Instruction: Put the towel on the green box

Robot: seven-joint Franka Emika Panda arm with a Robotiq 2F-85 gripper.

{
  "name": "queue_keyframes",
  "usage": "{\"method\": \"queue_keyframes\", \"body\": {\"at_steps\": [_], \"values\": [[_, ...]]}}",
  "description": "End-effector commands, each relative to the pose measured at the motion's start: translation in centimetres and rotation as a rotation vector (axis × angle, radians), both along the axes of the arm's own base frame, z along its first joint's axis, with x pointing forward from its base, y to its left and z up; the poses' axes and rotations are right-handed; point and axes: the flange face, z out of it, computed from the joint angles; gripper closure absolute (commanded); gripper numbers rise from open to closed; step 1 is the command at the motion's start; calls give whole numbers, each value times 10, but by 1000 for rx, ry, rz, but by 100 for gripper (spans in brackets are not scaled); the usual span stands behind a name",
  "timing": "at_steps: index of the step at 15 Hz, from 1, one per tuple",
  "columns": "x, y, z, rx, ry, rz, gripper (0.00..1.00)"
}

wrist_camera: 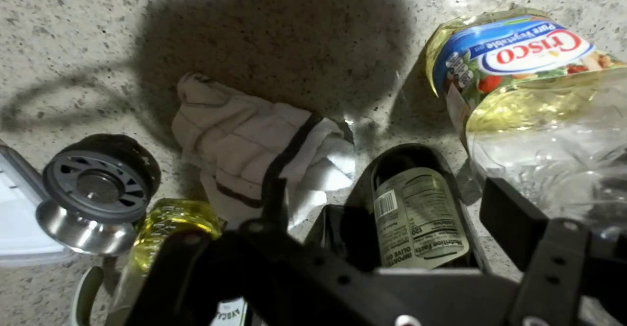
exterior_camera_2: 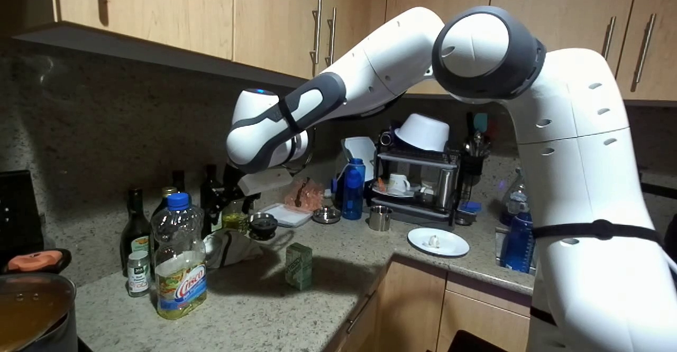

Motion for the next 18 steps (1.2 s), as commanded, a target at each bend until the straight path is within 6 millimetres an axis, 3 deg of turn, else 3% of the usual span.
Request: {"method": "queue_keyframes", "body": {"at_steps": [1,11,17,18], "values": [[13,-14,-10,4,9,-69,0],[77,-26,-67,58,24,-121,0],[103,-42,-93,29,10,-162,0],[106,-45,-96,25,12,-165,5]]}}
